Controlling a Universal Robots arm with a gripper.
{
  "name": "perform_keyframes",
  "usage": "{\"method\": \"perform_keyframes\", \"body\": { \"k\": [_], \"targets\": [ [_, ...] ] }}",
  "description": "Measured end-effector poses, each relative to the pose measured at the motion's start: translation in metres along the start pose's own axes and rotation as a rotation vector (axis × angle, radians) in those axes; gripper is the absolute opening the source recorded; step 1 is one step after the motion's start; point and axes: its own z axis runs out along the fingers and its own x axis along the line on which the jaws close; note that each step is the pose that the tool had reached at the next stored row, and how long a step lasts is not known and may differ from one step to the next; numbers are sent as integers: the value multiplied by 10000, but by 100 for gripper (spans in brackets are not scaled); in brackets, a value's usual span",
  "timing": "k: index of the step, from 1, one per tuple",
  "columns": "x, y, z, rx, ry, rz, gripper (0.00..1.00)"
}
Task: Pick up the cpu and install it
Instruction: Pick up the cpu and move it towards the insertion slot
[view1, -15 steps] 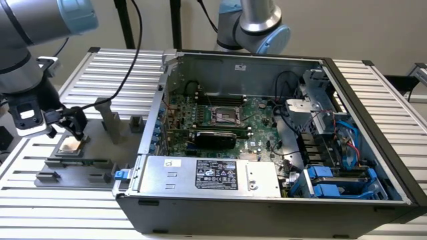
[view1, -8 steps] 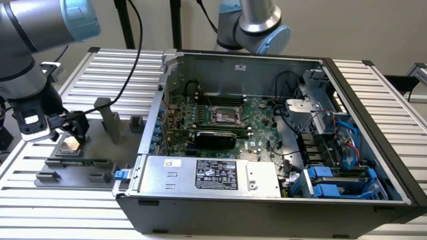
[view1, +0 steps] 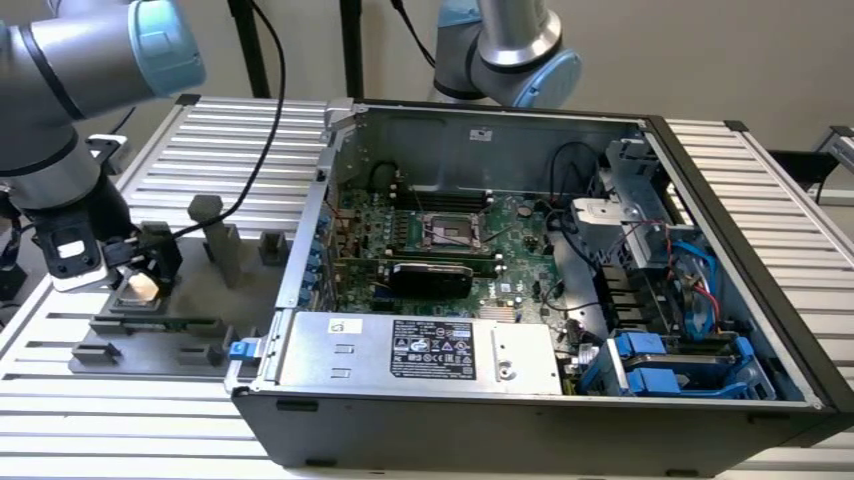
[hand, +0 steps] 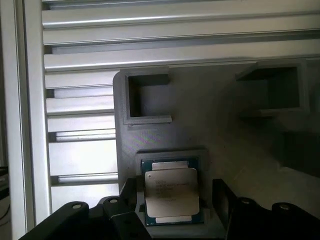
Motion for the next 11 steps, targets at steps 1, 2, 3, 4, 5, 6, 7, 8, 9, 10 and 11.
{"method": "perform_keyframes", "body": {
  "k": [1,2,3,4,5,6,7,8,9,10,11],
  "targets": [
    [1,0,0,1,6,1,71],
    [1,0,0,2,11,2,71],
    [0,0,1,3,16,2,71],
    [0,1,2,4,20,2,71],
    [0,1,3,7,23,2,71],
    [-1,1,5,13,25,1,71],
    [-2,2,7,22,25,0,71],
    [-1,3,8,35,26,1,71],
    [0,6,11,54,26,1,71],
    [0,8,14,75,24,2,71],
    [0,12,16,101,24,1,71]
  ]
}}
